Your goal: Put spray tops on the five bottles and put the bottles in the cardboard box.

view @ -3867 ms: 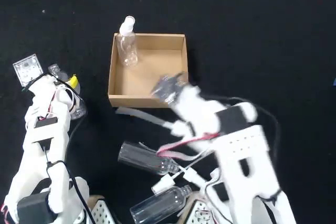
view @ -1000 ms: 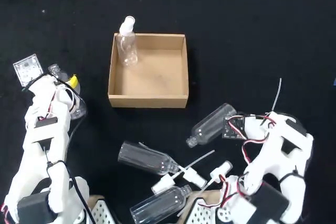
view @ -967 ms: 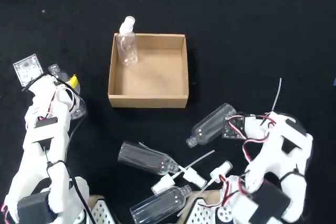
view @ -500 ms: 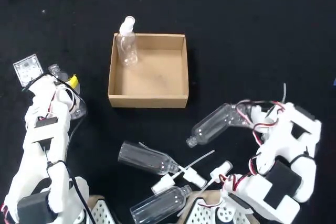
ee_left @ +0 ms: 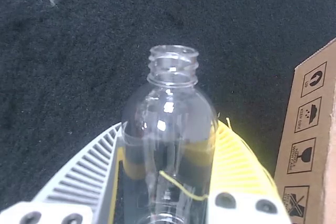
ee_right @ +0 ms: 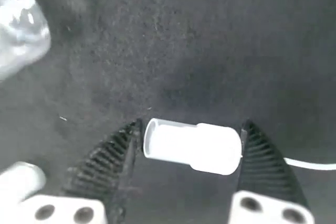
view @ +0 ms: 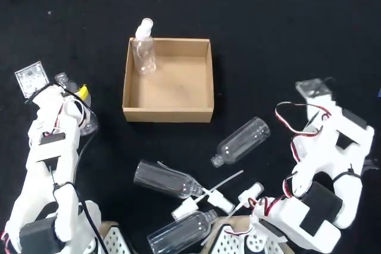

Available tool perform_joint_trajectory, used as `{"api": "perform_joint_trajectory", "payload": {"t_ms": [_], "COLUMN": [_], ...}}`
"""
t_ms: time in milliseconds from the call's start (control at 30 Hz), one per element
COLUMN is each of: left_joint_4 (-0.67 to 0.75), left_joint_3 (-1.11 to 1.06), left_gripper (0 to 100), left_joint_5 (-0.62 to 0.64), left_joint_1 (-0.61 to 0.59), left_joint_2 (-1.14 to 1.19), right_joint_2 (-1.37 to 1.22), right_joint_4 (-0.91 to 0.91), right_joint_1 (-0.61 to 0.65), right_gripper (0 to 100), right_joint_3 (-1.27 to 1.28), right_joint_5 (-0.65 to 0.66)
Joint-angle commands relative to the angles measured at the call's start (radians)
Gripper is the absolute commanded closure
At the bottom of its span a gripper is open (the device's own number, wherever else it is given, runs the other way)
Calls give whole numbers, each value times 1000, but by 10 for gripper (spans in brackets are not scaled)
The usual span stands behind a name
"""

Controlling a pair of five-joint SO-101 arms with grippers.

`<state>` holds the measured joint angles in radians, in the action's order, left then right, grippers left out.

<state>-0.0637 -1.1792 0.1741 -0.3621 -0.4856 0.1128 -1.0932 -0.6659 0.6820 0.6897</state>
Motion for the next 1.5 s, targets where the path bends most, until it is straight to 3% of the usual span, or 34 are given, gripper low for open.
{"api": "perform_joint_trajectory", "payload": {"t_ms": [0,100,267,333,433,600,667,733,933,1233,1367,1467], "left_joint_4": [21,21,21,21,21,21,21,21,21,21,21,21], "left_joint_3": [16,16,16,16,16,16,16,16,16,16,16,16], "left_gripper": [873,873,873,873,873,873,873,873,873,873,873,873], "left_joint_5": [2,2,2,2,2,2,2,2,2,2,2,2], "left_joint_1": [7,5,4,4,2,4,4,2,2,5,5,5], "left_joint_2": [-40,-40,-40,-40,-41,-41,-41,-41,-41,-40,-40,-40], "right_joint_2": [8,5,-1,-1,-1,-2,-2,-2,-2,-2,-4,-4], "right_joint_4": [-64,-91,-161,-184,-192,-190,-184,-183,-92,198,230,229], "right_joint_1": [35,38,37,38,44,3,-12,-14,-25,-97,-107,-94], "right_gripper": [733,721,612,607,635,686,688,688,691,692,772,858], "right_joint_3": [-88,-137,-206,-223,-232,-188,-160,-140,-74,93,136,140], "right_joint_5": [-169,-219,-216,-132,144,842,1007,1091,1132,1129,1125,997]}}
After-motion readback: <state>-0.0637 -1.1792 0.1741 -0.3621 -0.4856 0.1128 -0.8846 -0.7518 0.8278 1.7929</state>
